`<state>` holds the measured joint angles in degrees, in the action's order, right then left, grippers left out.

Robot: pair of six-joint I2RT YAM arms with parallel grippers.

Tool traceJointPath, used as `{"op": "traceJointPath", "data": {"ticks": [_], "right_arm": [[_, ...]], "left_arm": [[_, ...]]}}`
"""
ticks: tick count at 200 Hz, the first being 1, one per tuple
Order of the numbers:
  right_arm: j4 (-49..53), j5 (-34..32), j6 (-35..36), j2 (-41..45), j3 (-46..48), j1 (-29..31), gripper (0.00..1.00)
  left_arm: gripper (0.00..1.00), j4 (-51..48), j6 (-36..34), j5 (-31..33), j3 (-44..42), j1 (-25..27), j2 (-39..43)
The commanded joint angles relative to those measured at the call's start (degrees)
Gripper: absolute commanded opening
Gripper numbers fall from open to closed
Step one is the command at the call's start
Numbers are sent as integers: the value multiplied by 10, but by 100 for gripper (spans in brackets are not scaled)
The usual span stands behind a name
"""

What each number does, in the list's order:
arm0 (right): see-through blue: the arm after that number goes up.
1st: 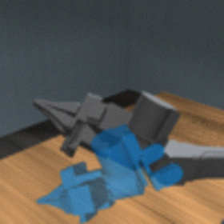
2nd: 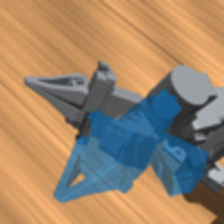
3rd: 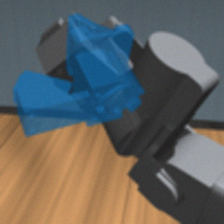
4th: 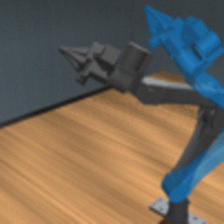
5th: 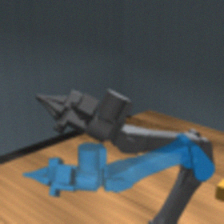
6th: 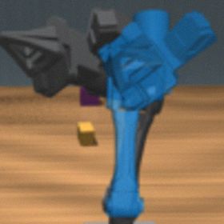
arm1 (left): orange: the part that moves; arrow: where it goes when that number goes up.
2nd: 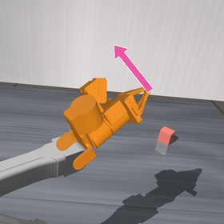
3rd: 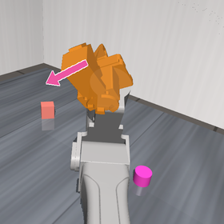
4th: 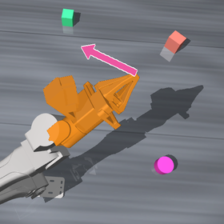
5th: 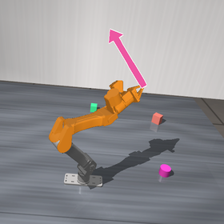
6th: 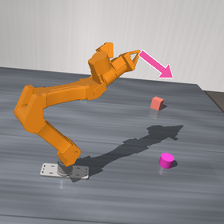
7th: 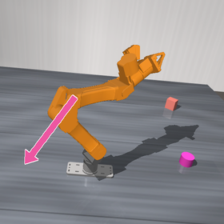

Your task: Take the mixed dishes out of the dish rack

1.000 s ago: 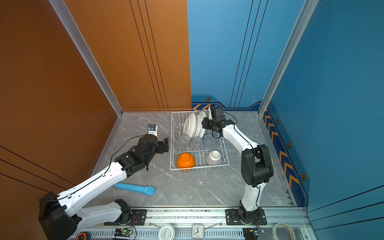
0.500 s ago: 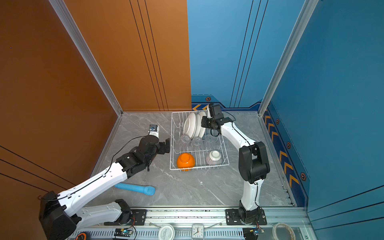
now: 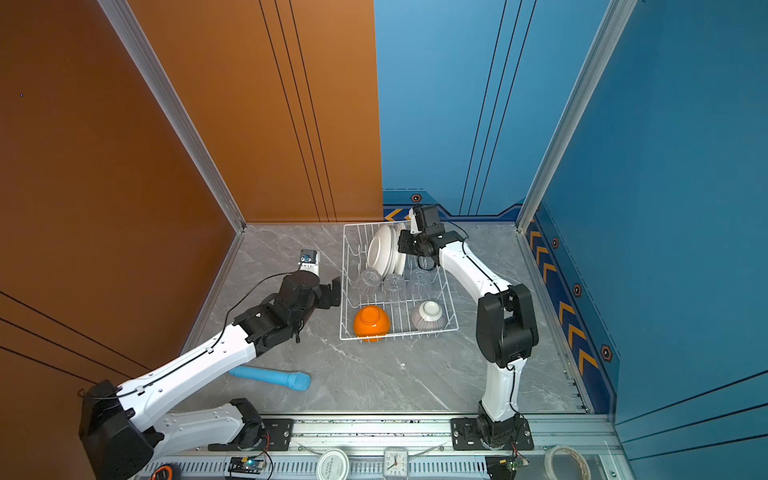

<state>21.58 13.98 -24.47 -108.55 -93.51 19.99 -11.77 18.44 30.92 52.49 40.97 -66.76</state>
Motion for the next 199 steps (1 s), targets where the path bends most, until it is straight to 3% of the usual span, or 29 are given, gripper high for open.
{"op": "traceJointPath", "data": {"ticks": [1,109,199], "right_arm": [[4,-29,4,37,-35,-11,0],[5,-18,-22,117,-29,-10,0],[4,-54,-68,235,35,9,0]], "left_arm": [[98,5,-11,14,-7,8,-4],[98,46,-38,17,-11,28,-3],[98,311,-247,-64,-90,135,5]]}}
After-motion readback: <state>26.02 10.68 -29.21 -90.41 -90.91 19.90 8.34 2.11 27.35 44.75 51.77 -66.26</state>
